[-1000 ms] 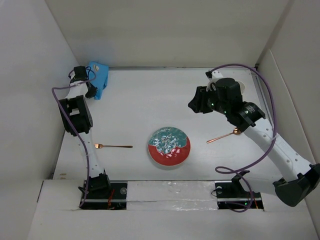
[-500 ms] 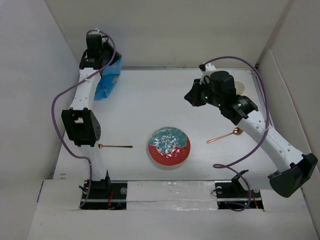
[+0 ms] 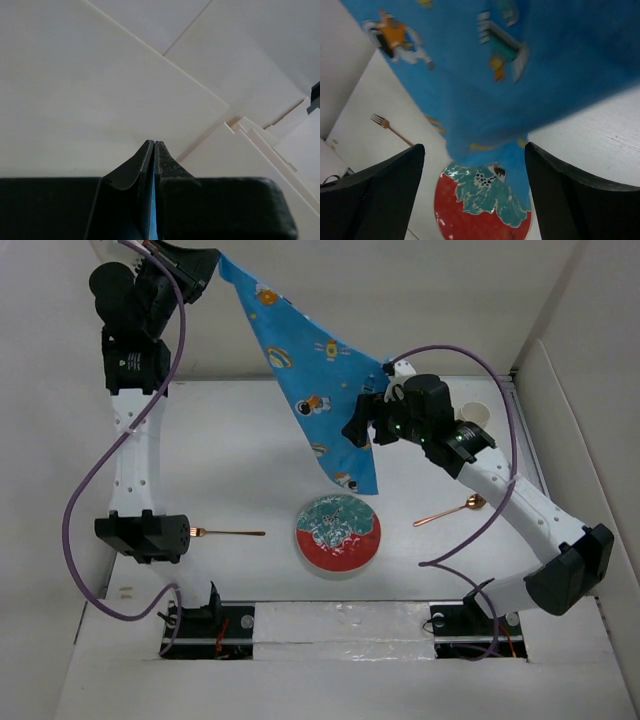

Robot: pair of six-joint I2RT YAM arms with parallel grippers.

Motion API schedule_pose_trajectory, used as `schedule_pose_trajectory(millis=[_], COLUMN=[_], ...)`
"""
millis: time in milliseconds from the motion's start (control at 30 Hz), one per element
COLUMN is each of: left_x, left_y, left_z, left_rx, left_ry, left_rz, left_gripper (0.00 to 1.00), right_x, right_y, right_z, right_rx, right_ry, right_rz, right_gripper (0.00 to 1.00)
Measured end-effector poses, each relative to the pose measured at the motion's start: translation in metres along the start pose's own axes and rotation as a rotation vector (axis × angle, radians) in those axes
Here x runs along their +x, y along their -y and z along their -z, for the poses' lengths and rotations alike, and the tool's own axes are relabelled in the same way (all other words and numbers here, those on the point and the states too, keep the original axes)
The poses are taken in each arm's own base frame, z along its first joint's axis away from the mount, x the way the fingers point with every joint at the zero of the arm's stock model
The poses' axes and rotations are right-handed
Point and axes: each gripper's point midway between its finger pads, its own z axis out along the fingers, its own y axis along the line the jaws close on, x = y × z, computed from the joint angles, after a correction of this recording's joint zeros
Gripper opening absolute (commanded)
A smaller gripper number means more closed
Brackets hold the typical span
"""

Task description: Set the dinner table for one person

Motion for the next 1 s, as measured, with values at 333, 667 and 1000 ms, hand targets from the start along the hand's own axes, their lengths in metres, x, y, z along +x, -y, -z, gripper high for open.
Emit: schedule_pose_trajectory(millis=[333,667,1000], left_x=[0.087,0.162,0.156], left_y=[-0.088,-0.157,-0.146], left_z=[-0.023,-0.019,-0.006], left_rx=[-0.131,-0.260,-0.254], left_ry=[-0.156,-0.300,-0.305], left_rz=[0.159,0.237,0.158], left_gripper=[0.00,0.00,0.00], right_x=[0.051,0.132,0.107], right_y=[0.040,0.051,0.057], right_z=[-0.036,-0.135,-0.184], right_rx=[0.101,-0.027,-0.010], right_ry=[-0.078,-0.262,-0.221], right_rz=[-0.025,-0.055,-0.087], right_gripper=[0.79,0.66,0.82])
